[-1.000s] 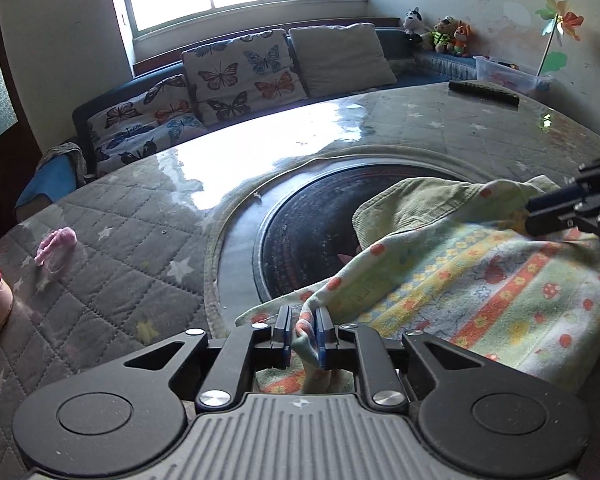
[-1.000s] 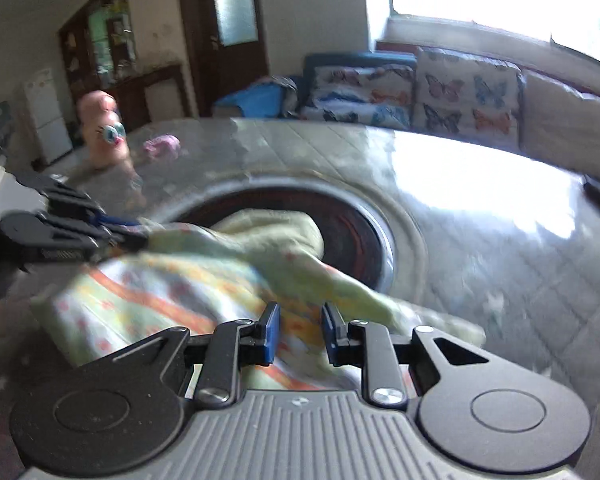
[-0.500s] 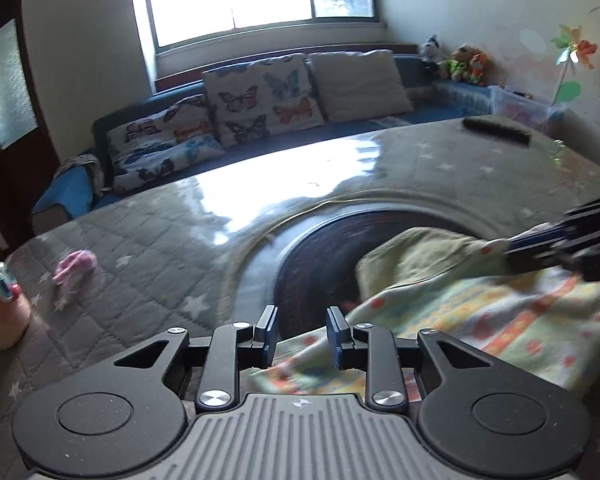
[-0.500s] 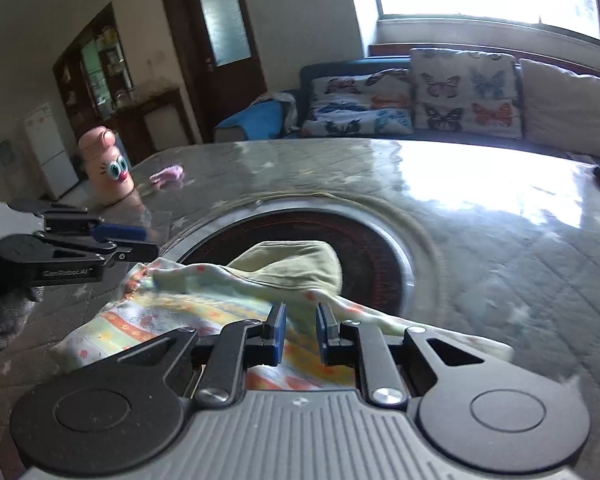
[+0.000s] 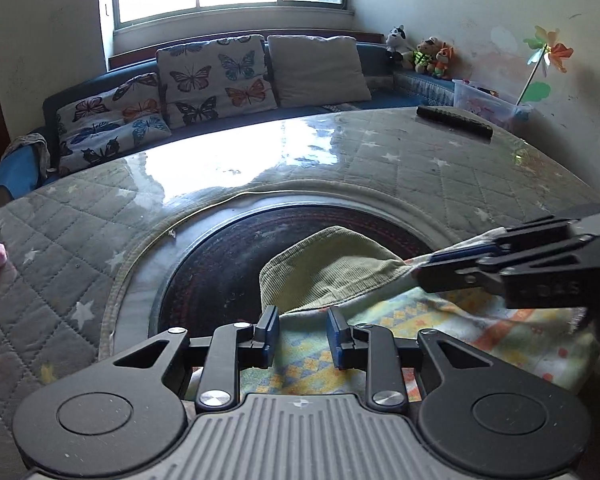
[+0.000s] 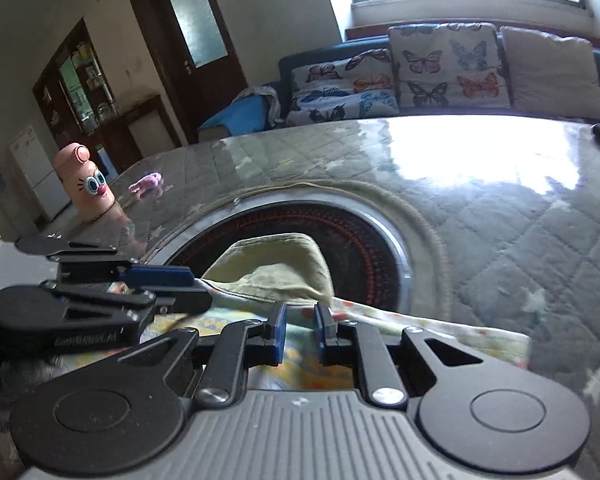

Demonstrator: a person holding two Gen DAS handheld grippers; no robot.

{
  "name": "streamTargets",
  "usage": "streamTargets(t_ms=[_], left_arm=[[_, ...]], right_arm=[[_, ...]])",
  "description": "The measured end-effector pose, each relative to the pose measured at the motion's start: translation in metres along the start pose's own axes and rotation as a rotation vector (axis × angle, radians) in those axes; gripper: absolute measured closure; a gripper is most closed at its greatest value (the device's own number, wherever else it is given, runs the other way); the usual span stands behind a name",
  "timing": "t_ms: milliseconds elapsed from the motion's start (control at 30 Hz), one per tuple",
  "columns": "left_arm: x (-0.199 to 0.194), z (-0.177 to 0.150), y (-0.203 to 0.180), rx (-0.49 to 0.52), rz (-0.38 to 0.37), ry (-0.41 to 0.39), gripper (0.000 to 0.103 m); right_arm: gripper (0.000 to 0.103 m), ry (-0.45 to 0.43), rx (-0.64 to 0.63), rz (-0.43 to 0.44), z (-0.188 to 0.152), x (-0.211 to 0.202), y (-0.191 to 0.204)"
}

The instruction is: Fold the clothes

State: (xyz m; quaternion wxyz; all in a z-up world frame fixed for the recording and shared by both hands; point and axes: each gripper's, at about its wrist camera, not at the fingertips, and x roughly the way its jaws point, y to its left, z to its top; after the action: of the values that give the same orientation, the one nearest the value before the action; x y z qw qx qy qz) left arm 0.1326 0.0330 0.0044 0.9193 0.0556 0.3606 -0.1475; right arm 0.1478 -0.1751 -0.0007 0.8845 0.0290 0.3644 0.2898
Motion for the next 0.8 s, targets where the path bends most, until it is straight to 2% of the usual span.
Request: streamTargets(t_ms=[133, 200, 433, 567, 800], left_arm=[[0.001, -0.001, 0.001, 0.002, 0.005, 0.001, 0.074], [0.001, -0.001, 0.0, 0.003, 0.011, 0.001, 0.074], [-0.004, -0.001, 0.0, -0.011, 0.024, -0.011, 0.074], [-0.012, -0.003, -0.002, -0.012, 0.031, -0.025, 0.074], [-0.013, -0.007, -0.001, -0.008, 0.055, -0.025, 0.073]], right_arm=[[0.09, 0.011, -0.004, -0.045, -0.003, -0.003, -0.008], [0.096, 0.009, 0.029, -0.046, -0.004, -0.002, -0.017], [0.094, -0.049, 0.056, -0.061, -0.004, -0.021, -0.024], [0.093, -0.038, 0.024, -0.08, -0.011, -0.03, -0.026], [0.092, -0.046, 0.081, -0.133, -0.017, -0.036, -0.04]])
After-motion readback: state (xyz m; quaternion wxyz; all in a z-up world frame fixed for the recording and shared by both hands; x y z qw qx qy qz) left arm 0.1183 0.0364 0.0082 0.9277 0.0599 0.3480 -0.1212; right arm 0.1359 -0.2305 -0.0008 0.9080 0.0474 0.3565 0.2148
